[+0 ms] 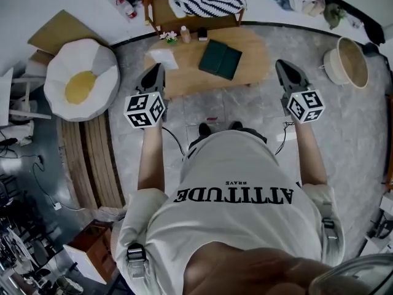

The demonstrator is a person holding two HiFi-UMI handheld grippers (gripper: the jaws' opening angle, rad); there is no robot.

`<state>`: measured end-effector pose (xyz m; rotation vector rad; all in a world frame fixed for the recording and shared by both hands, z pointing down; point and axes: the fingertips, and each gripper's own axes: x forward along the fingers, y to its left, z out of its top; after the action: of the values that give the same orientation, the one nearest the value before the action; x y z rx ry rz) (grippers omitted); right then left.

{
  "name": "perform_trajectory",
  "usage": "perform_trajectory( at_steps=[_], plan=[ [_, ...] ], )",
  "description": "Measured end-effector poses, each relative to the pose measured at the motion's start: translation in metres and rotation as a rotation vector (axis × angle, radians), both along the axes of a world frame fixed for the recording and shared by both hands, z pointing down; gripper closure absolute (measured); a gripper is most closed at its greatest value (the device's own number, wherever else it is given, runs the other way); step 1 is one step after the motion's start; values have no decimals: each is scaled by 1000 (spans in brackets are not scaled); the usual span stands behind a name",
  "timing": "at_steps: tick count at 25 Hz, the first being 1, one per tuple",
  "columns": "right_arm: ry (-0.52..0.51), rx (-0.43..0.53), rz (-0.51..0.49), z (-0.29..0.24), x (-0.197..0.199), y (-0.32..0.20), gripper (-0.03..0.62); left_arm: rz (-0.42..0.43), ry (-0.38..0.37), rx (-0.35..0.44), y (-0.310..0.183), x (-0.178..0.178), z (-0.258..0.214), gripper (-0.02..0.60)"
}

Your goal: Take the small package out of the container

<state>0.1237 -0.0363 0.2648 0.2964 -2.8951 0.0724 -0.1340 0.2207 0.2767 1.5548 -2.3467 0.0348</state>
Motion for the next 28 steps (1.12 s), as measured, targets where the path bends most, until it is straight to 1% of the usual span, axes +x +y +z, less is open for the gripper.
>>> perform_trajectory(
  at_steps=[5, 11, 28],
  plan=[
    [-6, 5, -19, -5, 15, -19, 574, -19, -2, 18, -12, 20, -8, 560],
    [-24, -2, -30, -6, 21, -35, 574, -17, -6, 31, -28, 34, -15, 560],
    [-37, -21, -50, -3, 15, -53, 574, -19, -9, 25, -48, 34, -16, 560]
  ],
)
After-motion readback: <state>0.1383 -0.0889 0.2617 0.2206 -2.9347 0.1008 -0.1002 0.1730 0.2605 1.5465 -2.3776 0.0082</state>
